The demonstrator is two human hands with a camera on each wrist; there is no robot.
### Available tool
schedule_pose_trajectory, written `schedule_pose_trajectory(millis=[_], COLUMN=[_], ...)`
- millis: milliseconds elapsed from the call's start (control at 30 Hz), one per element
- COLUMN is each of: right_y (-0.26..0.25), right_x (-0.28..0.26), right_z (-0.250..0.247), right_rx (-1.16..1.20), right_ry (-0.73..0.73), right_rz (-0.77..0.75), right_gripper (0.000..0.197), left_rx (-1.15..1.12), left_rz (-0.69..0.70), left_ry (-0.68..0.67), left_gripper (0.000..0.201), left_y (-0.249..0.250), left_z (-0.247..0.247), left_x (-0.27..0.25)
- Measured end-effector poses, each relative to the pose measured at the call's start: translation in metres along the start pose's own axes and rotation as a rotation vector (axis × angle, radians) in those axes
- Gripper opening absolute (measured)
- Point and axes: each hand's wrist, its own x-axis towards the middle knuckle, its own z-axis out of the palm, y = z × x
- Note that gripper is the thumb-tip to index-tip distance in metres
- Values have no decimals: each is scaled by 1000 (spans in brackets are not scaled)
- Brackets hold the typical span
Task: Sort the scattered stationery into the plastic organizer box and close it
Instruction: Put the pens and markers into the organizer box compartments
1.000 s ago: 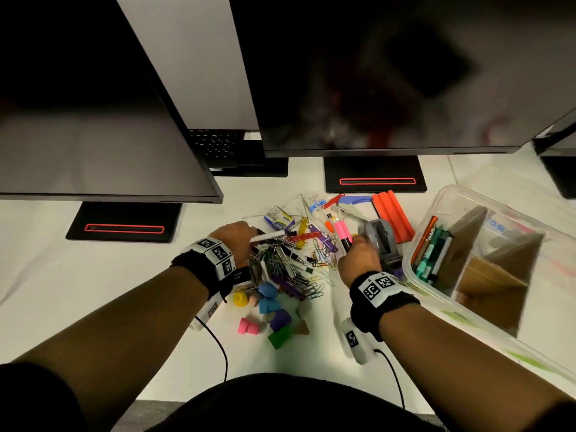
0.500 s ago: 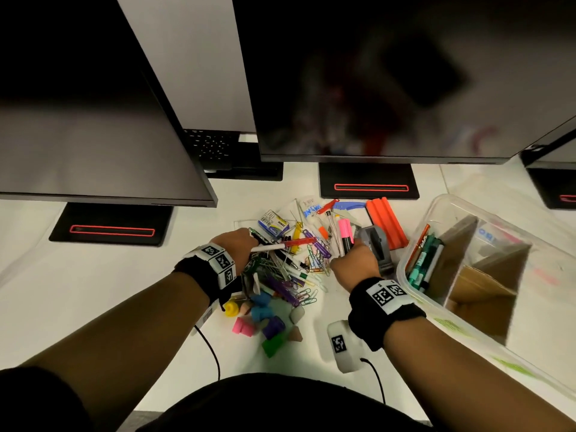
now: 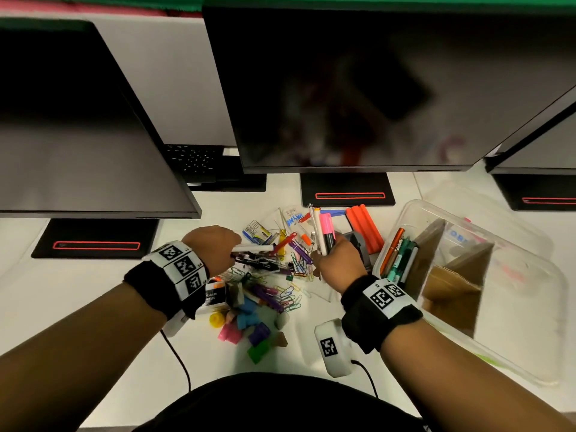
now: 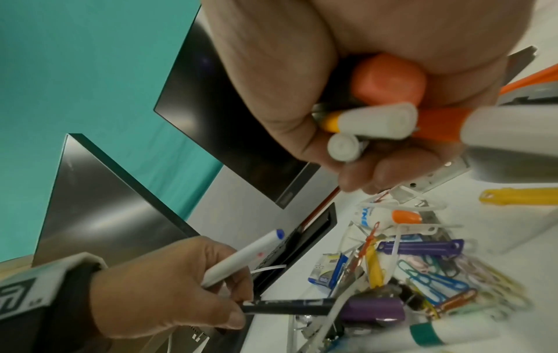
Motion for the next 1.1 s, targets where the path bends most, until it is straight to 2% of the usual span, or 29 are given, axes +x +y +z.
schedule_pose_trajectory(millis=[133, 333, 433, 533, 633, 733, 933, 1000, 1100], right_y=[-6, -15, -16, -13, -5, 13, 32, 36, 37], right_x=[-7, -18, -24, -34, -40, -37, -35, -30, -22], right_z=[-6, -25, -39, -61, -83, -98, -116, -120, -125], right_rx=[54, 294, 376, 489, 568, 535, 521, 495, 413], right_ry=[-25, -6, -17, -1, 127, 253, 296, 299, 284], right_rz=[3, 6, 52, 64, 100, 194, 267, 269, 279], right_gripper=[28, 33, 27, 20, 13, 9, 19, 23, 9], left_rx=[-6, -116, -135, -291, -538, -810, -967, -981, -817], left_rz=[19, 54, 91, 158, 201, 181, 152, 161, 203], left_ry=[-73, -156, -188, -136, -53, -86, -228, -231, -187], left_gripper=[23, 25, 24, 20, 17, 16, 8, 13, 27], left_y=[2, 20, 36, 59, 90, 127, 197, 212, 222], left_z=[-18, -39, -51, -64, -72, -68, -58, -58, -60], left_x=[-16, -27, -30, -29, -18, 2, 32, 36, 43])
